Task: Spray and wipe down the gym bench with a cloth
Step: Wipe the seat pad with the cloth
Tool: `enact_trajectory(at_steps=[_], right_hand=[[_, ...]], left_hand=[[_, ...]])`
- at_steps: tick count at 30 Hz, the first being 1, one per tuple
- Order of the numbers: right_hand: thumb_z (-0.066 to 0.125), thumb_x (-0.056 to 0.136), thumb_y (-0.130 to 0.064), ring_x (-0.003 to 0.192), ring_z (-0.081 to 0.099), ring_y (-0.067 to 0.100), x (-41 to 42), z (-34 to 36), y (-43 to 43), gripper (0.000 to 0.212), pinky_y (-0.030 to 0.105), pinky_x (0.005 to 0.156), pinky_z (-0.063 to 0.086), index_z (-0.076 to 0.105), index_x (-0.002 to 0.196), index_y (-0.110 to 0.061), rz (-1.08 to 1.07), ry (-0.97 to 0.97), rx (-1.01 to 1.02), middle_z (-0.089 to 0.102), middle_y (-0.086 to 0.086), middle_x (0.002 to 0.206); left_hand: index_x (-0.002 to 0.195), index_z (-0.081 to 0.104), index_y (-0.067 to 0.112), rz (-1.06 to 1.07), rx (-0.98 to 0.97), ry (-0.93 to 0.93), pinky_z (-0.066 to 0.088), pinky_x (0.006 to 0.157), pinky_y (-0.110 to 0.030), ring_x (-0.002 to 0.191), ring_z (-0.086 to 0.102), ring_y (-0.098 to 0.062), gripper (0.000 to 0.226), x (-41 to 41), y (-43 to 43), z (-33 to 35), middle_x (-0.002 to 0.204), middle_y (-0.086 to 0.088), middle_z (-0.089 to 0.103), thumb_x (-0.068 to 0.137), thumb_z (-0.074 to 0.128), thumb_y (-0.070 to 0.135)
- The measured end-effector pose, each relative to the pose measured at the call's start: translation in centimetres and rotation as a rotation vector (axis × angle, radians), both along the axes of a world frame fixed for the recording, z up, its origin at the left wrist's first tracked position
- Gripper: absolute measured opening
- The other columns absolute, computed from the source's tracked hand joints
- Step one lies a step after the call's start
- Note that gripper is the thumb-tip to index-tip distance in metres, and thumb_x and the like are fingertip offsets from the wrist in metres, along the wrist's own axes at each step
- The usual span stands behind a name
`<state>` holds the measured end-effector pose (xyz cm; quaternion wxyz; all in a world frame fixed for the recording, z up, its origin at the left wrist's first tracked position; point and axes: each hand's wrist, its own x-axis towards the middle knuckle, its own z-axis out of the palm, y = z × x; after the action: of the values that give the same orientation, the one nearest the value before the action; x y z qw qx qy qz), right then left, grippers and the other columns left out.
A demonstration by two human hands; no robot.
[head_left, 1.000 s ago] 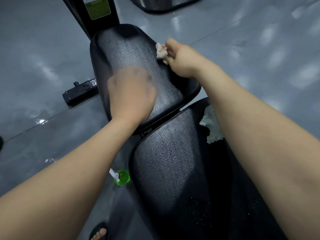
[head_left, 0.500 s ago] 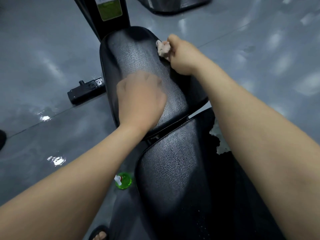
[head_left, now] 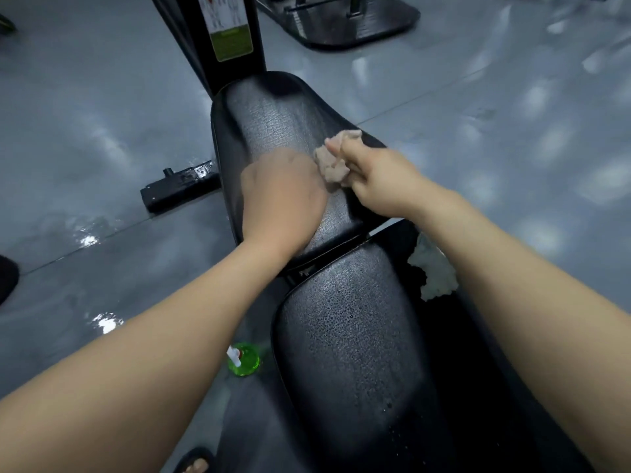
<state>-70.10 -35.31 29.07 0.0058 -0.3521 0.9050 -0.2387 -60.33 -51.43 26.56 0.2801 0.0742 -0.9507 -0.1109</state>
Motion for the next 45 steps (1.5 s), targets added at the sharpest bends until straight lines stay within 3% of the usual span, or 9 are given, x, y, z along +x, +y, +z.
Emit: enact_trajectory(at_steps=[7, 13, 18, 21, 26, 31, 38, 40, 45], right_hand=[[0.052, 0.095, -0.009, 0.117, 0.06, 0.039, 0.4, -0.8, -0.2, 0.062, 0.041, 0.097, 0.048, 0.039, 0.153, -0.025, -0.013, 0.058, 0.036, 0.059, 0.01, 0.142], [0.043, 0.09, -0.004, 0.107, 0.061, 0.047, 0.7, 0.7, -4.9, 0.066, 0.046, 0.088, 0.05, 0.033, 0.155, -0.014, -0.011, 0.11, 0.114, 0.052, 0.022, 0.144], [0.036, 0.08, -0.013, 0.146, 0.037, 0.034, 8.5, -0.5, -4.5, 0.074, 0.039, 0.115, 0.04, 0.039, 0.154, -0.011, 0.317, 0.082, 0.105, 0.034, 0.022, 0.159], [0.041, 0.086, -0.006, 0.14, 0.046, 0.03, 7.1, 0.0, -3.4, 0.068, 0.027, 0.116, 0.032, 0.041, 0.154, -0.017, 0.333, 0.105, 0.127, 0.044, 0.016, 0.155], [0.039, 0.09, -0.014, 0.107, 0.065, 0.04, 3.4, 1.3, -6.2, 0.062, 0.05, 0.092, 0.053, 0.036, 0.152, -0.022, 0.081, 0.043, 0.101, 0.058, 0.011, 0.139], [0.046, 0.08, -0.001, 0.15, 0.029, 0.025, 9.5, -0.3, -5.5, 0.053, 0.033, 0.123, 0.027, 0.06, 0.131, -0.003, 0.488, 0.107, 0.08, 0.045, 0.014, 0.155], [0.055, 0.083, -0.004, 0.135, 0.053, 0.024, 7.3, -0.4, -0.2, 0.023, 0.039, 0.116, 0.04, 0.069, 0.1, -0.008, 0.305, 0.134, -0.031, 0.062, 0.009, 0.14], [0.056, 0.08, -0.002, 0.125, 0.059, 0.028, 9.3, -0.5, -1.4, 0.021, 0.03, 0.112, 0.041, 0.068, 0.093, -0.012, 0.395, 0.155, -0.045, 0.067, 0.013, 0.129], [0.051, 0.079, -0.001, 0.146, 0.04, 0.022, 9.8, -1.3, -1.0, 0.036, 0.028, 0.122, 0.029, 0.07, 0.109, -0.007, 0.456, 0.086, 0.011, 0.055, 0.006, 0.148]], left_hand=[[0.102, 0.064, 0.016, -0.096, 0.203, -0.026, 0.036, 0.102, -0.043, 0.118, 0.045, -0.028, 0.021, 2.1, -2.8, 0.2, 0.116, -0.004, 0.055, 0.084, 0.057, 0.023], [0.111, 0.064, 0.014, -0.029, 0.419, -0.016, 0.03, 0.099, -0.021, 0.116, 0.05, -0.027, 0.027, 5.6, -7.0, -0.7, 0.116, -0.002, 0.055, 0.086, 0.059, 0.023], [0.114, 0.067, 0.008, 0.024, 0.566, -0.032, 0.035, 0.098, -0.016, 0.114, 0.056, -0.022, 0.035, 6.1, -7.7, 0.1, 0.12, -0.009, 0.06, 0.082, 0.051, 0.004], [0.116, 0.066, 0.016, 0.111, 0.72, -0.094, 0.036, 0.088, -0.007, 0.105, 0.056, -0.012, 0.036, 6.0, -8.3, 0.6, 0.122, -0.003, 0.06, 0.087, 0.049, 0.003], [0.099, 0.064, 0.025, 0.127, 0.998, -0.161, 0.056, 0.097, -0.039, 0.103, 0.067, -0.017, 0.037, 7.2, -8.3, 0.9, 0.097, 0.007, 0.068, 0.088, 0.041, -0.002], [0.091, 0.064, 0.03, 0.135, 1.032, -0.193, 0.056, 0.096, -0.047, 0.102, 0.069, -0.024, 0.032, 8.0, -8.5, 0.5, 0.097, 0.007, 0.069, 0.083, 0.043, 0.008], [0.094, 0.058, 0.031, 0.19, 1.11, -0.173, 0.058, 0.092, -0.05, 0.083, 0.063, -0.018, 0.027, 7.0, -7.7, 0.6, 0.091, 0.003, 0.067, 0.072, 0.042, 0.031], [0.098, 0.057, 0.032, 0.202, 1.112, -0.158, 0.057, 0.092, -0.052, 0.089, 0.066, -0.021, 0.029, 6.7, -7.6, 0.3, 0.099, 0.0, 0.069, 0.071, 0.045, 0.032], [0.109, 0.054, 0.033, 0.223, 1.156, -0.138, 0.056, 0.095, -0.053, 0.098, 0.067, -0.025, 0.034, 6.0, -6.8, 0.4, 0.1, 0.005, 0.065, 0.075, 0.051, 0.038]])
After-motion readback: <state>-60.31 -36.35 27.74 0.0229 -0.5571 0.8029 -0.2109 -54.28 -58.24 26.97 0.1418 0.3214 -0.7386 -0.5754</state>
